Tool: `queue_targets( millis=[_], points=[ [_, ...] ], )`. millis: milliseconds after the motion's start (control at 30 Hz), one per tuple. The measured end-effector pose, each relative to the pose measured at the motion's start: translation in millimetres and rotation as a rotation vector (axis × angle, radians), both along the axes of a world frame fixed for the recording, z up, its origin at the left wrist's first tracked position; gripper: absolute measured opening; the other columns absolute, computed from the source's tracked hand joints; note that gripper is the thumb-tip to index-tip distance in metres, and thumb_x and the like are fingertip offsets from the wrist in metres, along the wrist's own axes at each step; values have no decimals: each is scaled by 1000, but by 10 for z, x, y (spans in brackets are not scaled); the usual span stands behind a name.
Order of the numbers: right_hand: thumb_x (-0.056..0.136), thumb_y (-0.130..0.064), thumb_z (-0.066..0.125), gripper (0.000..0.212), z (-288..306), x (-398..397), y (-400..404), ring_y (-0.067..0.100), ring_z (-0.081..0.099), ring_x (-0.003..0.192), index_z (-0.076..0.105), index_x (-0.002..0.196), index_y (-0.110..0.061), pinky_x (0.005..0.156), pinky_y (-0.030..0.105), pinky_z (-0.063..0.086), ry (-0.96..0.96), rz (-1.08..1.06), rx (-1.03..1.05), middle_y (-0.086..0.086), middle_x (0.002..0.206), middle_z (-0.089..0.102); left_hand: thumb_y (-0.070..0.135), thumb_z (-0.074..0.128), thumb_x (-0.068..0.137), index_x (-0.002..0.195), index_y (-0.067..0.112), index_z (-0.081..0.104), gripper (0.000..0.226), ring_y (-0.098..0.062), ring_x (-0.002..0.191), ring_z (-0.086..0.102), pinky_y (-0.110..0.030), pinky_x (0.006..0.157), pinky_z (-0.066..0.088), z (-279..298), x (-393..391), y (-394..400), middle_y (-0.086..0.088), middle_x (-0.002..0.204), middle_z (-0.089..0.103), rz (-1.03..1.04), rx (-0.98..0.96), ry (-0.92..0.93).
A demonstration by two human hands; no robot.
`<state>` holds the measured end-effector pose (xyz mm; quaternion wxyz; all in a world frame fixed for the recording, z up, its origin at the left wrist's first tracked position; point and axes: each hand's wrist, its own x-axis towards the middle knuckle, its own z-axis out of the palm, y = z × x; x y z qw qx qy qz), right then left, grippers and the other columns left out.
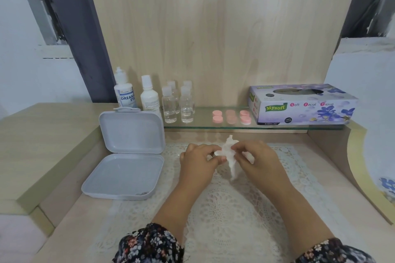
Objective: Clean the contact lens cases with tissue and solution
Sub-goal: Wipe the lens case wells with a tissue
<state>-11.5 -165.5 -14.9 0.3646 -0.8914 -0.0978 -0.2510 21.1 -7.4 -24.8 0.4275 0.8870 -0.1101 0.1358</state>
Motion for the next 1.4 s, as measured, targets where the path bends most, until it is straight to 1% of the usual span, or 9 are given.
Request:
queue_targets(
  millis=[100,267,433,667,867,1033,1133,1233,1400],
  points=[
    [85,-18,67,27,15,-2,7,-3,47,97,68,110,-29,95,27,37,14,16,-155,-34,87,50,38,68,85,110,33,69,26,-9,111,41,-23,88,16,-10,7,8,14,102,62,15,-24,6],
    [81,-21,72,51,4,45,5,9,50,101,53,126,-39,88,25,34,154,-1,-121,-22,91,60,29,70,83,105,34,71,22,-10,108,41,-28,98,22,9,-50,2,18,94,56,-33,-91,40],
    [73,-5,77,42,41,46,-25,3,50,64,61,101,-33,69,22,40,303,83,334,-7,76,66,25,73,81,96,37,71,19,-8,104,45,-42,106,29,71,-84,4,23,85,54,-89,-163,16],
    [82,5,67,17,124,34,-86,8,66,60,64,82,-12,53,18,52,191,123,980,-3,68,72,28,74,80,86,53,63,28,-8,104,45,-48,104,32,73,-33,48,17,100,66,-79,-273,10],
    [83,-3,70,10,38,57,-21,9,63,64,72,90,-10,64,22,52,271,89,771,3,76,74,26,75,79,88,47,65,25,-9,107,46,-46,105,32,88,-50,38,27,92,57,-65,-221,-1],
    [82,-6,73,12,7,76,-16,6,61,56,75,84,-18,63,25,53,302,28,719,0,66,71,27,75,78,98,34,73,21,11,97,38,-39,105,26,28,-45,21,22,94,65,-94,-140,-87],
    [81,-6,73,8,-18,90,14,9,63,57,74,89,-10,56,20,52,311,-35,761,4,69,71,30,75,78,99,34,73,21,5,97,40,-29,100,20,5,-54,-20,22,96,65,-63,-97,-132],
    [82,-6,73,10,-39,109,13,26,69,72,74,92,-8,68,31,58,304,-69,782,11,78,74,35,73,80,102,34,72,22,-3,102,41,-22,92,15,10,-80,-43,23,94,62,18,-49,-152],
    [82,-1,70,9,-37,80,9,32,69,77,76,83,-7,83,43,56,371,3,919,20,81,73,32,72,82,97,37,71,16,-10,107,43,-36,103,26,75,-25,7,24,96,61,85,-188,-81]
  ],
)
